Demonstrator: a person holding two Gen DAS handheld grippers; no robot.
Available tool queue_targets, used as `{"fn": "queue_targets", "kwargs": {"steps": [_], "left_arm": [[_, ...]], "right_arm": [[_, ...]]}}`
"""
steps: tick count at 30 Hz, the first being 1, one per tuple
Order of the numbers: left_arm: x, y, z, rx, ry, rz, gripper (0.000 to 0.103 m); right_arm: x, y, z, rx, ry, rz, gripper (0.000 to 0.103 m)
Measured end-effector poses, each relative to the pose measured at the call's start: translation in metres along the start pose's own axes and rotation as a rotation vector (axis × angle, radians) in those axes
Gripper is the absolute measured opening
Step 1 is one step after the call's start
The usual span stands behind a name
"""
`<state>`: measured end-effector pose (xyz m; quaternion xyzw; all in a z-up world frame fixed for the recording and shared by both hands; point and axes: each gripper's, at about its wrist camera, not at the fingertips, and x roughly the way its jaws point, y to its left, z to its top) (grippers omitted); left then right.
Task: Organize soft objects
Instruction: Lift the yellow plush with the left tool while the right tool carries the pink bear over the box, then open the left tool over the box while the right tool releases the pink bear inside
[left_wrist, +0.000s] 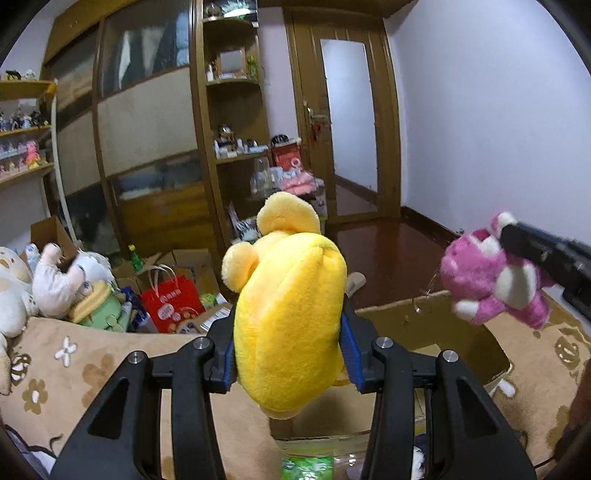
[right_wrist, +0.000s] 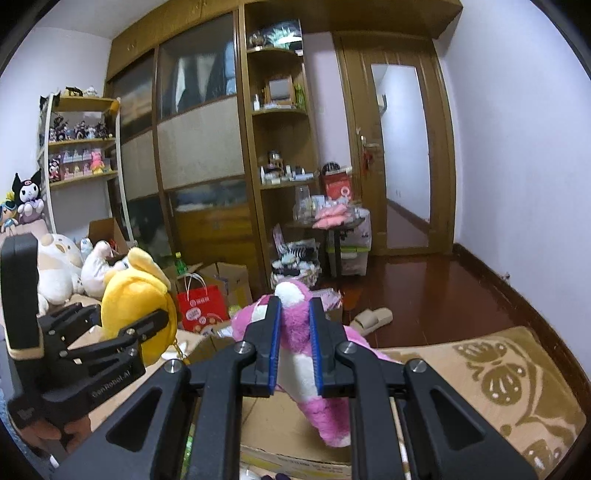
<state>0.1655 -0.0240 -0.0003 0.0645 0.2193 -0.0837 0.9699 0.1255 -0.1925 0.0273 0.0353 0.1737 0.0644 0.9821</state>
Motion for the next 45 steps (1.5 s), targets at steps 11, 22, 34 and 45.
{"fn": "queue_targets", "kwargs": {"steps": [11,22,34,45], "left_arm": [[0.040,-0.019,-0.018,0.023,0.152,-0.052,0.046],[0.060,-0.022,-0.038,0.045,0.250,-0.053,0.048],[0.051,-0.020,-0.040,0.036,0.232,-0.047,0.059],[0.034,-0.006,-0.036,0.019,0.230,-0.009,0.085]], "right_arm": [[0.038,-0.016,-0.033,0.054,0.097,0.042,0.018],[0.055,-0.019,-0.053,0.060,0.158,0.044,0.019],[0.055,-0.028,-0.061,0.094,0.190,0.031,0.021],[0.039,-0.033,-0.059,0.110,0.186,0.025,0.044]]}}
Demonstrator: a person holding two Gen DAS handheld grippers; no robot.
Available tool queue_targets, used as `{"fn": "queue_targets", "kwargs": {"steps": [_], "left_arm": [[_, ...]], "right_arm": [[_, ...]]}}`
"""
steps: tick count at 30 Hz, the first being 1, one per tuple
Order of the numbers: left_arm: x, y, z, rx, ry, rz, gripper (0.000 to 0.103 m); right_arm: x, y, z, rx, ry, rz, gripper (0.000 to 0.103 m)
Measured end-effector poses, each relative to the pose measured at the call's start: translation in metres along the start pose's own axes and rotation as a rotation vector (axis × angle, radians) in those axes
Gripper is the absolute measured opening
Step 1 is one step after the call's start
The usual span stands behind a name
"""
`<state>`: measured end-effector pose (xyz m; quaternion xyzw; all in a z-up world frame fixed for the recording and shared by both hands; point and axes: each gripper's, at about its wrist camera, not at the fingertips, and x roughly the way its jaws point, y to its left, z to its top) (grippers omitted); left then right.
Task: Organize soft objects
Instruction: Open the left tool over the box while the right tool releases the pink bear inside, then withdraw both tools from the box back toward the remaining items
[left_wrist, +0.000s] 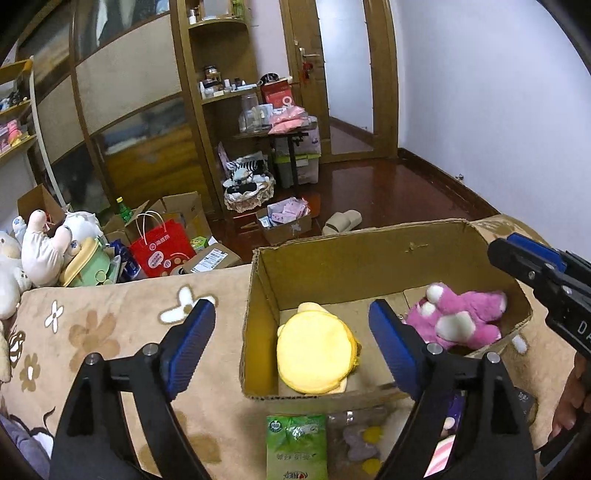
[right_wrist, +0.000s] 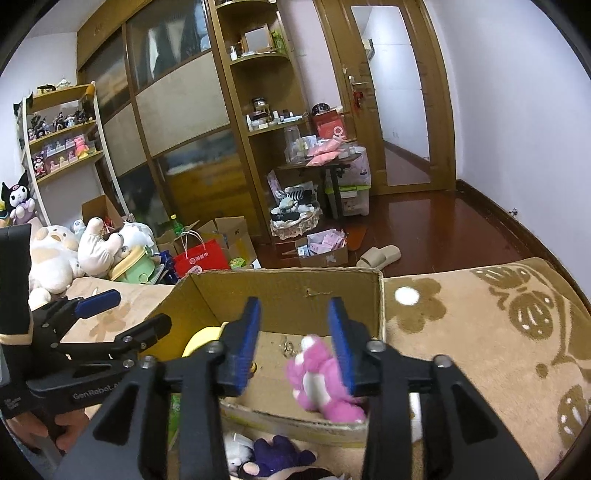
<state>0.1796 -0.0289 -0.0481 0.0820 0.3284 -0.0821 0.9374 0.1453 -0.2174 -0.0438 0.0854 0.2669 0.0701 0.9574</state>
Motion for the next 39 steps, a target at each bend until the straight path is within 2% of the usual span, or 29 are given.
{"fn": "queue_targets", "kwargs": {"steps": [2,5,7,9,11,18,39], "left_arm": [[-0.004,0.001,-0.001,0.002,0.005,0.004,0.087],[-0.011,0.002,-0.003,0.007,0.002,0.027,0.093],[-0.015,0.002,-0.005,0.013,0.010,0.028,0.095],[-0.017,0.003,-0.008,0.012,0.026,0.004,0.099],[-0.022,0.003,-0.014,0.011,0.030,0.010,0.099],[-0.034,0.003,-0.026,0.044,0.062,0.044,0.099],[-0.062,0.010,-0.048,0.005,0.172,0.061,0.099]], "right_arm": [[-0.004,0.000,0.000,0.003,0.004,-0.006,0.050],[-0.010,0.000,-0.001,0.013,0.011,-0.003,0.070],[-0.016,-0.001,-0.003,0.015,0.020,-0.006,0.076],[-0.022,-0.002,-0.005,0.016,0.024,-0.009,0.087],[-0.027,-0.003,-0.006,0.017,0.025,-0.011,0.092],[-0.047,-0.012,-0.016,0.043,0.039,-0.029,0.094],[-0.092,-0.010,-0.042,0.055,0.055,-0.092,0.094]]}}
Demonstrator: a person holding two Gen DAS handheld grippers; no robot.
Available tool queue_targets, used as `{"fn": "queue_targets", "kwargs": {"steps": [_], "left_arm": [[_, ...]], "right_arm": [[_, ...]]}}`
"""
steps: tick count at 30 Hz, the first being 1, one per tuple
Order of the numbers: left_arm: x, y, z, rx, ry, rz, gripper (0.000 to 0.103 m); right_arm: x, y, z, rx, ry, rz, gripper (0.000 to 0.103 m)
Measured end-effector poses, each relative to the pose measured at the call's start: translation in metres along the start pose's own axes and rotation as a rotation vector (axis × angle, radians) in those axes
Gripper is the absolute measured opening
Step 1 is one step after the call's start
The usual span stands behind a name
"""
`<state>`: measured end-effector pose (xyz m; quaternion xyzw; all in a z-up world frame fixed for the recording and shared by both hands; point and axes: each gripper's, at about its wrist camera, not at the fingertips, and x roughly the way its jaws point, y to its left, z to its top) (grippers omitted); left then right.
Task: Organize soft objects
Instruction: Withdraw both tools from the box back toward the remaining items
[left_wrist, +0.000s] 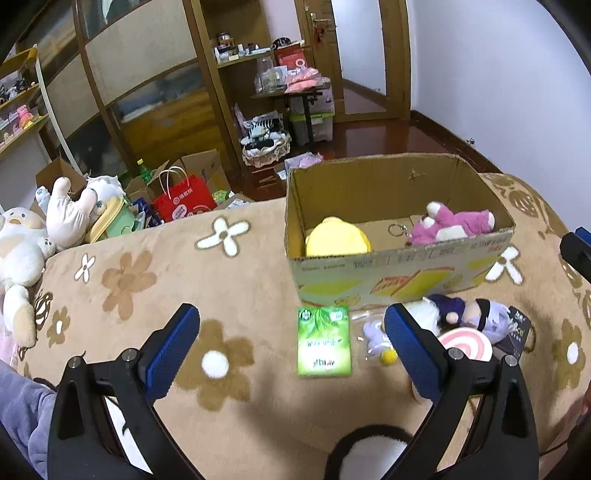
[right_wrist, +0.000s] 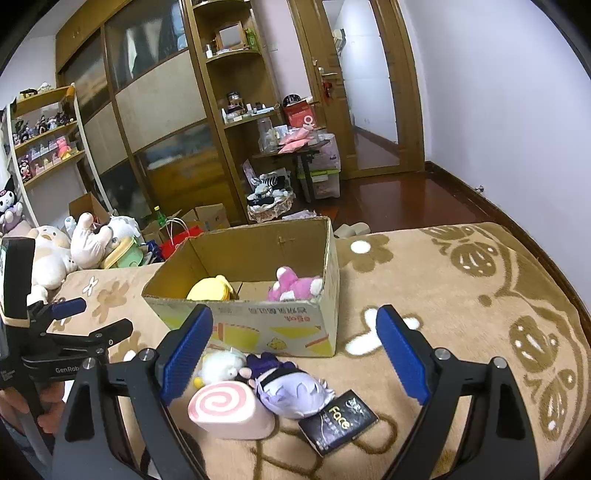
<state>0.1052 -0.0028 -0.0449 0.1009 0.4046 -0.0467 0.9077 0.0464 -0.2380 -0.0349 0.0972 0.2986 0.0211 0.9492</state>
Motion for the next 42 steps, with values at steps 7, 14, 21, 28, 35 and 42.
{"fn": "queue_targets", "kwargs": {"steps": [7,14,21,28,35,42], "left_arm": [[0.005,-0.001,-0.007,0.010,0.047,0.010,0.099],[0.018,0.000,-0.011,0.014,0.092,0.019,0.099],[0.036,-0.002,-0.012,0.024,0.144,0.017,0.099],[0.053,-0.003,-0.012,0.026,0.194,0.004,0.099],[0.069,-0.005,-0.015,0.021,0.253,-0.029,0.099],[0.088,-0.009,-0.021,0.032,0.306,-0.019,0.099]], "right_arm": [[-0.005,-0.002,-0.010,0.002,0.027,-0.018,0.094],[0.002,-0.006,-0.013,0.014,0.050,-0.025,0.094],[0.017,-0.009,-0.021,0.027,0.106,-0.029,0.094],[0.034,-0.009,-0.027,0.027,0.147,-0.040,0.094],[0.047,-0.005,-0.032,0.022,0.180,-0.037,0.094],[0.055,0.000,-0.038,0.010,0.209,-0.045,0.094]]}}
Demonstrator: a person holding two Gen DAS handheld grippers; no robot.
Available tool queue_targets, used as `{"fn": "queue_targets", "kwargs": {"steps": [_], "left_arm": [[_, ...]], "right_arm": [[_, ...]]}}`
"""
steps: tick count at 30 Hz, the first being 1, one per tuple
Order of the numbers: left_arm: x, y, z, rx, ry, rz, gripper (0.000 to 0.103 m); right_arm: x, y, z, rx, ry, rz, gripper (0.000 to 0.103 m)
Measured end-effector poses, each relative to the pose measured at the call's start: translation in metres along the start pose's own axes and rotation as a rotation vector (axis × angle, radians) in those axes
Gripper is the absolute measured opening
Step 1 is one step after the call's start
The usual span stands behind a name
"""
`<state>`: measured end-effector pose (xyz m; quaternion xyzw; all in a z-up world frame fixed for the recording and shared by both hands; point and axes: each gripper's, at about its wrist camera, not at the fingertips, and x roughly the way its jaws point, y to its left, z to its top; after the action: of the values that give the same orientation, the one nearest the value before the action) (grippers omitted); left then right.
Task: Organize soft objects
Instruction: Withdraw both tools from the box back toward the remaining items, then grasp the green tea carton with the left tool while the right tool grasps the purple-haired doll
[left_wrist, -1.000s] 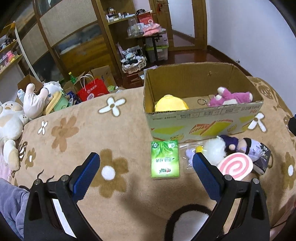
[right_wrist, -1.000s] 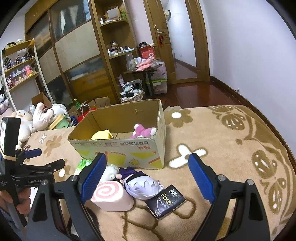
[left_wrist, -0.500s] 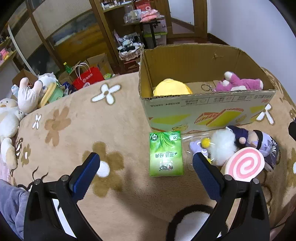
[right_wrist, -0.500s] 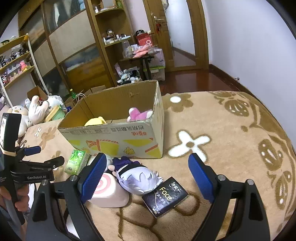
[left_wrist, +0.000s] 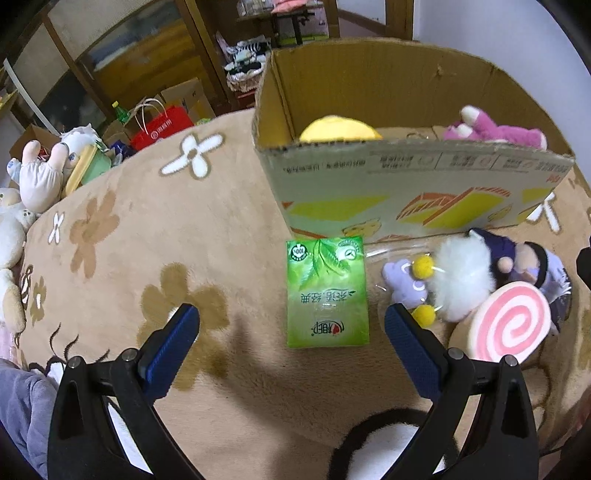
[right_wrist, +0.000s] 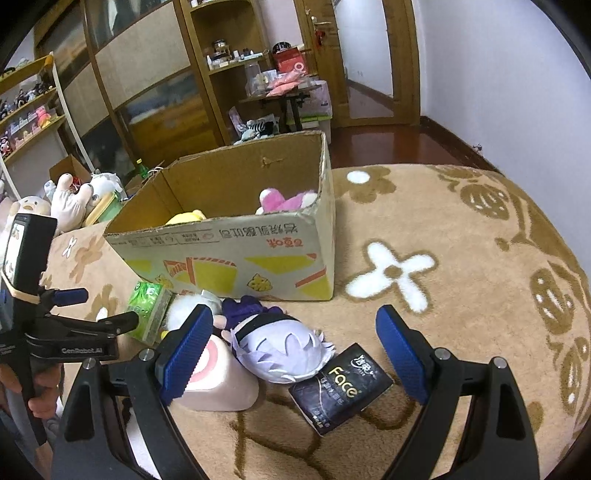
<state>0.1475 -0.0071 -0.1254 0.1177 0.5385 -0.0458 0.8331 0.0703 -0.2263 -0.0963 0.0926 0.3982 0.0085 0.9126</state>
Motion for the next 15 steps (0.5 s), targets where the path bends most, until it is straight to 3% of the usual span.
{"fn": "queue_targets", "kwargs": {"steps": [8,15], "left_arm": [[0.024,-0.003,-0.001,0.007,0.040,0.030,0.099],[0.035,0.000,-0.001,-0.001,0.062,0.003,0.099]], "right_arm": [[0.021,0.000,-0.004,0.008,0.074,0.030,0.094],[0.040,0.001,-0.010,0.010,0.128,0.016,0.094]]}}
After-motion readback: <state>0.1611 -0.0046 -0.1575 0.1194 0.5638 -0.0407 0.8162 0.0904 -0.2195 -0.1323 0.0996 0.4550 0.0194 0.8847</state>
